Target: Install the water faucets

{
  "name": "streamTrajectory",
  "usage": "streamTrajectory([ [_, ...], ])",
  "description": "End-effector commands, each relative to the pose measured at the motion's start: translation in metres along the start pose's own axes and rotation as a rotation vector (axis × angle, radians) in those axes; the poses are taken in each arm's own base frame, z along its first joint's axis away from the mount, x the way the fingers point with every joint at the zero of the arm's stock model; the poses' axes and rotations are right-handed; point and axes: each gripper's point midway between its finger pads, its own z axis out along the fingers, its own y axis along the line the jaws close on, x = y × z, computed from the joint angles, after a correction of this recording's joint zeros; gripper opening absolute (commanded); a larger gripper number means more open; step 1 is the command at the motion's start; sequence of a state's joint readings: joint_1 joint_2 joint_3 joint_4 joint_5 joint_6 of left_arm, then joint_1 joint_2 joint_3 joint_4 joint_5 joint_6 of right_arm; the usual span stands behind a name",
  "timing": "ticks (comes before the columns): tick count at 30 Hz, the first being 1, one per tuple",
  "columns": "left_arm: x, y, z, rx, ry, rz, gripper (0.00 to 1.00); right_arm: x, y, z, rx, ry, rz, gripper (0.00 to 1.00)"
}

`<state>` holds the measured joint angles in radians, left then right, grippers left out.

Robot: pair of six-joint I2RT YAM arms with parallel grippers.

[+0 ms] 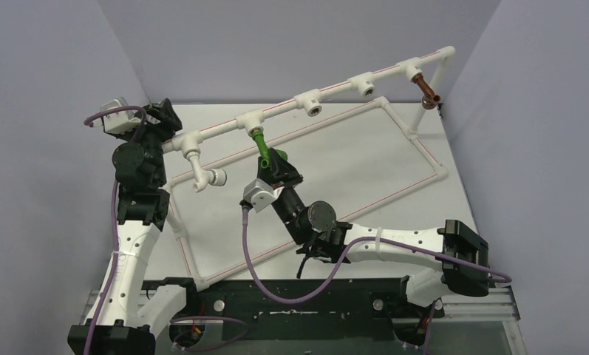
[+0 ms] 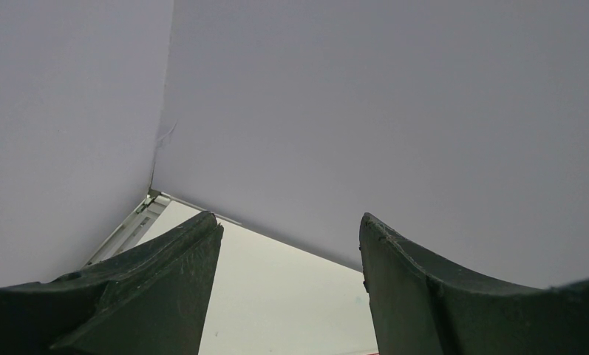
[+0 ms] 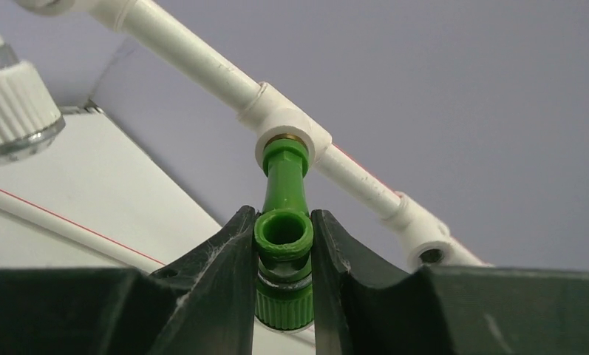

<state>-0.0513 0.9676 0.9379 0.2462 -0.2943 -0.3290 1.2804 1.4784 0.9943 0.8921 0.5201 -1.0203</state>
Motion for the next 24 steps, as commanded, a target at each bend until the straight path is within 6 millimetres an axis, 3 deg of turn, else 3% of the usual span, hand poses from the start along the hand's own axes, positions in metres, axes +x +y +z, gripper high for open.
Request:
streamTrajectory([
  [1,0.135,0.057,-0.036,-0.131,0.457,0.168,0.66,-0.025,-0.045,0.002,0.204,-0.052,0.5,0.0],
  [15,0.13,0.057,-0.036,-0.13,0.441,0.162,0.66,-0.016,-0.034,0.001,0.371,-0.047,1.295,0.0],
  [24,0.13,0.057,-0.037,-0.129,0.439,0.158,0.66,-0.02,-0.016,0.007,0.4,-0.074,1.631,0.0],
])
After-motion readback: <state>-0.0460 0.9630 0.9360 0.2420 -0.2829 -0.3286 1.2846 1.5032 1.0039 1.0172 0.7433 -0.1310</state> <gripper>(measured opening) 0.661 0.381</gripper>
